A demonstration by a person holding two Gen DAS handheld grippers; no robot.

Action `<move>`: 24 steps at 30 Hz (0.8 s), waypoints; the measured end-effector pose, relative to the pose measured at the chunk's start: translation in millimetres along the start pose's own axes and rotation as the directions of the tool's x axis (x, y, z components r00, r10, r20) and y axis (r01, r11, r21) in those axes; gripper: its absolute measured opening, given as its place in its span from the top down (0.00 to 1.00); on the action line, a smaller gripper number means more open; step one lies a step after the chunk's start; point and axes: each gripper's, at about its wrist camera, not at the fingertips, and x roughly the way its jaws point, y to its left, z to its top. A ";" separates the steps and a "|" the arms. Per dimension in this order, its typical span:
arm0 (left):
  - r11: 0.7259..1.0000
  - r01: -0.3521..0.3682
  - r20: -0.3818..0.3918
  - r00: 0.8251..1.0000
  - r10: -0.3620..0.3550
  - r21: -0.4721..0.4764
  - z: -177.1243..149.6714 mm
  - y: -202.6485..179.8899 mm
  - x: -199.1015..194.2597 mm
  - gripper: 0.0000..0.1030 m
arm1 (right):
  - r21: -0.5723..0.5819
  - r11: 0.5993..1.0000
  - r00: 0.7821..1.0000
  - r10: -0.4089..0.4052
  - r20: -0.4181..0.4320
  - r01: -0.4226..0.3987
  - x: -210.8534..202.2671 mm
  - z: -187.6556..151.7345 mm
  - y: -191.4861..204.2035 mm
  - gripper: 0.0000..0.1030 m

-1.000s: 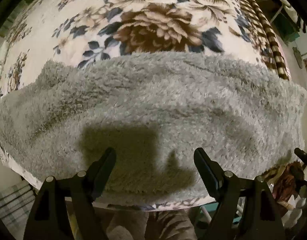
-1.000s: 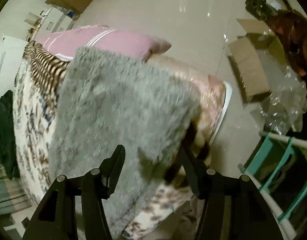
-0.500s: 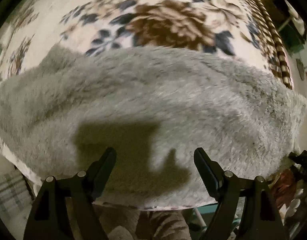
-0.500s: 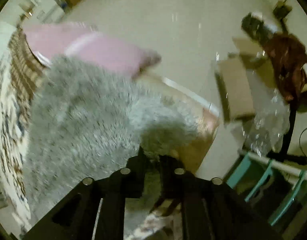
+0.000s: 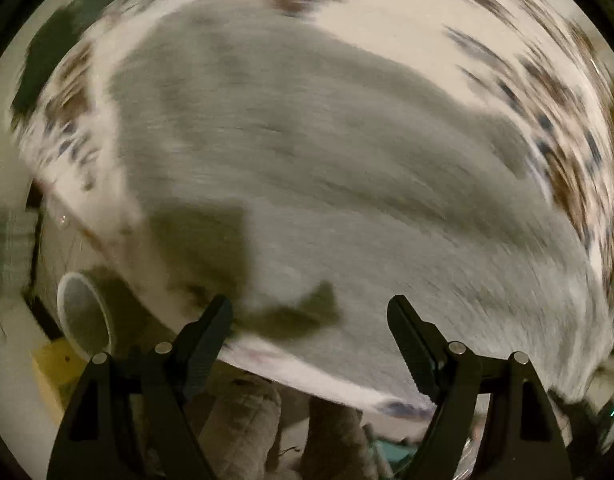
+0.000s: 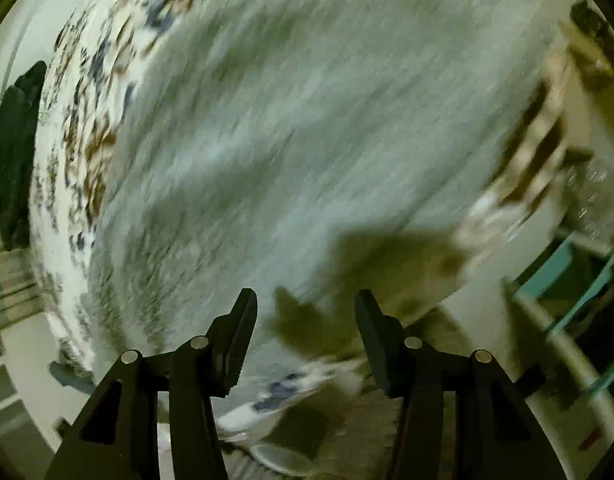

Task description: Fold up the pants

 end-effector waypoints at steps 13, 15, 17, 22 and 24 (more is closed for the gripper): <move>0.973 0.168 0.052 0.985 -0.162 -0.160 48.3 98.3 55.5 0.96 | 0.041 0.993 0.978 -0.112 0.175 0.106 38.0 -33.4 22.8 0.92; 0.968 0.196 0.071 0.980 -0.187 -0.159 43.3 105.1 44.7 0.97 | 0.016 0.993 0.972 -0.120 0.202 0.119 29.9 -36.9 30.5 0.93; 0.964 0.223 0.092 0.973 -0.211 -0.147 42.3 111.9 24.5 0.97 | -0.016 0.990 0.962 -0.135 0.235 0.143 18.0 -44.6 37.5 0.94; 0.953 0.263 0.099 0.963 -0.250 -0.147 24.6 133.5 -10.4 0.97 | -0.047 0.988 0.951 -0.129 0.282 0.148 -16.4 -61.7 42.5 0.95; 0.956 0.258 0.096 0.964 -0.247 -0.139 29.2 138.0 -10.0 0.97 | -0.051 0.987 0.949 -0.130 0.288 0.151 -27.5 -68.3 41.2 0.95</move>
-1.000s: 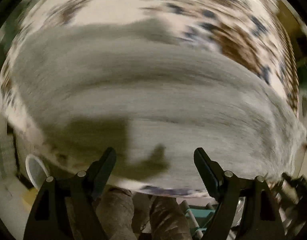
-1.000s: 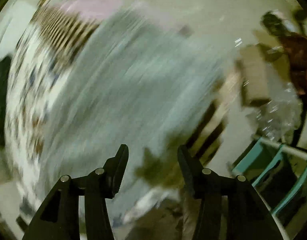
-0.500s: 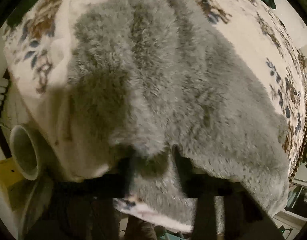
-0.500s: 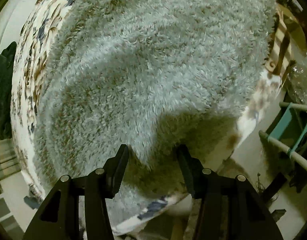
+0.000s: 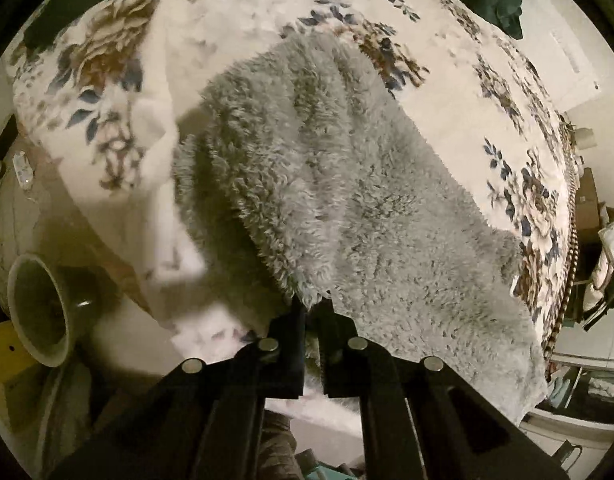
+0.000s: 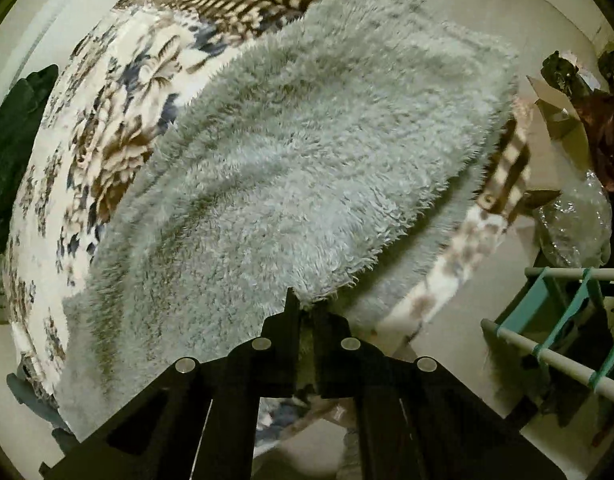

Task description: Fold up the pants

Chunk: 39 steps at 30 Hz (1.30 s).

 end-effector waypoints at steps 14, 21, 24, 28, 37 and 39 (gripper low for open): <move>0.999 0.003 -0.023 1.000 -0.004 -0.033 -24.8 5.3 0.5 0.28 | -0.002 1.000 0.988 -0.005 -0.156 0.005 45.4 -10.0 -24.0 0.51; 0.980 0.025 0.092 0.996 -0.006 -0.196 29.0 51.9 -21.9 0.24 | -0.061 0.993 0.955 0.081 -0.286 -0.103 44.3 -50.4 26.8 0.42; 0.974 0.043 0.119 0.993 -0.017 -0.224 61.7 63.2 -9.1 0.24 | -0.061 0.986 0.922 0.122 -0.368 -0.155 63.8 -79.6 57.4 0.42; 0.973 0.125 0.153 0.984 -0.096 -0.193 89.5 59.6 11.6 0.35 | -0.045 0.983 0.909 0.145 -0.390 -0.176 86.1 -103.7 80.1 0.42; 0.986 0.053 0.213 0.977 -0.019 -0.155 79.2 72.2 -5.8 0.86 | -0.110 0.988 0.957 0.078 -0.281 -0.112 76.3 -122.1 91.8 0.88; 0.981 0.032 0.159 0.987 -0.001 -0.192 77.9 89.3 7.2 0.85 | -0.156 0.982 0.961 0.066 -0.268 -0.110 65.8 -124.0 93.7 0.88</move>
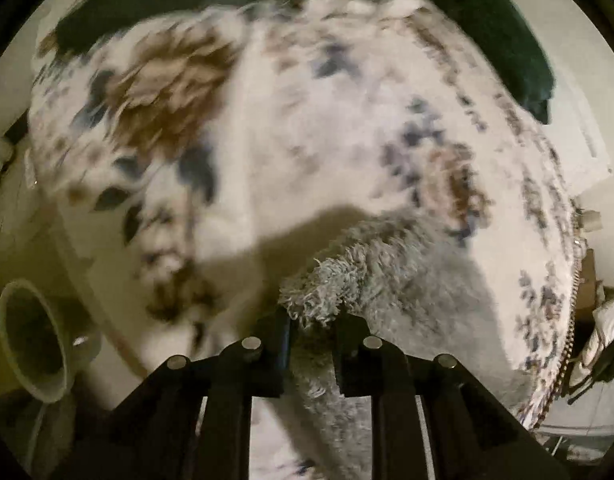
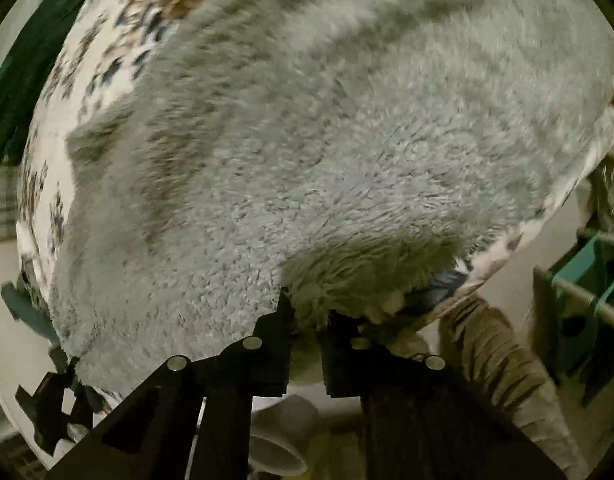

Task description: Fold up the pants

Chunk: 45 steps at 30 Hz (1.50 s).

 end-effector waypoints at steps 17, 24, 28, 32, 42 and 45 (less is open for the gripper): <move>0.896 -0.220 0.042 0.974 0.221 0.386 -51.3 -126.2 -43.4 0.17 | -0.362 0.929 0.987 0.020 -0.162 -0.079 -43.8 53.6 96.7 0.37; 0.775 -0.215 -0.019 0.960 0.281 0.594 -64.3 -232.9 47.3 0.17 | -0.488 0.861 0.971 0.026 -0.236 -0.142 6.7 165.8 211.5 0.37; 0.736 -0.242 -0.040 0.939 0.343 0.633 -65.3 -244.0 80.0 0.17 | -0.532 0.834 0.920 -0.084 -0.383 -0.146 55.9 203.0 239.2 0.39; 0.761 -0.253 -0.078 0.926 0.369 0.597 -58.8 -233.4 92.8 0.17 | -0.559 0.820 0.919 -0.117 -0.377 -0.125 61.7 219.4 232.9 0.93; 0.789 -0.273 -0.089 0.920 0.380 0.551 -52.2 -229.1 91.9 0.17 | -0.584 0.800 0.921 -0.115 -0.371 -0.136 78.0 230.8 261.2 0.79; 0.803 -0.253 -0.075 0.935 0.346 0.540 -51.9 -234.3 72.0 0.17 | -0.584 0.796 0.941 -0.058 -0.333 -0.158 52.9 236.9 255.0 0.53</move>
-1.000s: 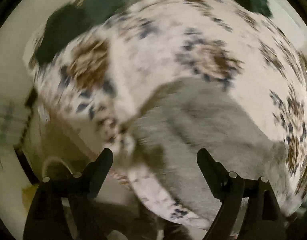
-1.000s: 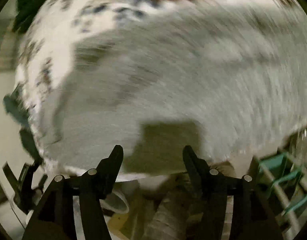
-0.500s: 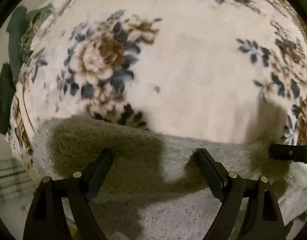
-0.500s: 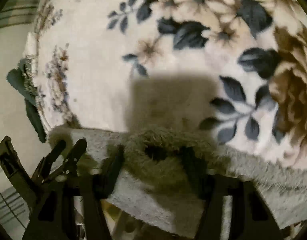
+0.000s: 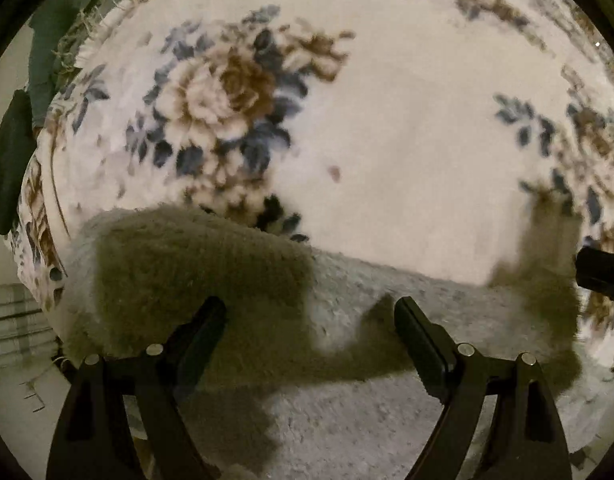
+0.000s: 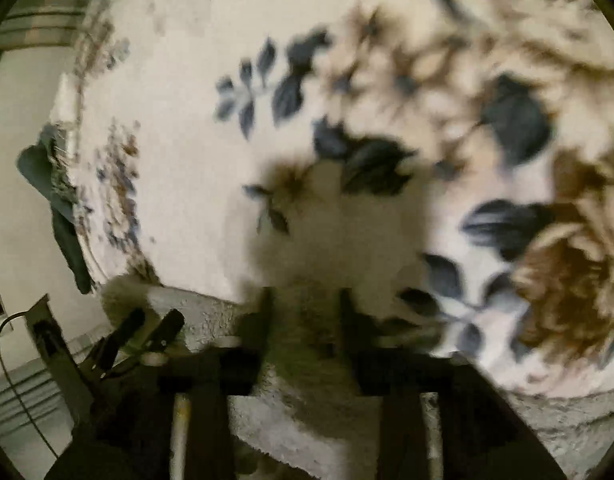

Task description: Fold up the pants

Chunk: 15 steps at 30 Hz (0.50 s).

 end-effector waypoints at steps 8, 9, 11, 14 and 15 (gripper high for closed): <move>0.998 0.031 0.000 1.000 -0.031 0.055 -17.6 -26.1 -7.0 0.17 | -0.105 0.994 0.996 -0.027 -0.081 0.019 8.8 -35.1 -17.5 0.53; 0.997 0.031 0.002 1.000 -0.031 0.065 -21.3 -30.3 -7.0 0.17 | -0.126 0.991 0.996 -0.060 -0.072 0.050 14.2 -38.1 -16.5 0.74; 0.996 0.029 0.011 0.999 -0.030 0.081 -26.2 -36.3 -9.0 0.17 | -0.129 0.985 0.993 -0.119 -0.018 0.116 15.7 -40.0 -15.6 0.90; 0.993 0.039 0.037 0.998 -0.043 0.111 -36.5 -45.8 -18.5 0.17 | -0.053 0.993 0.994 -0.102 0.042 0.104 8.2 -37.8 -26.3 0.90; 0.991 0.044 0.039 0.998 -0.050 0.124 -42.4 -50.3 -23.2 0.17 | -0.037 0.995 0.995 -0.089 0.042 0.090 6.8 -38.2 -29.9 0.87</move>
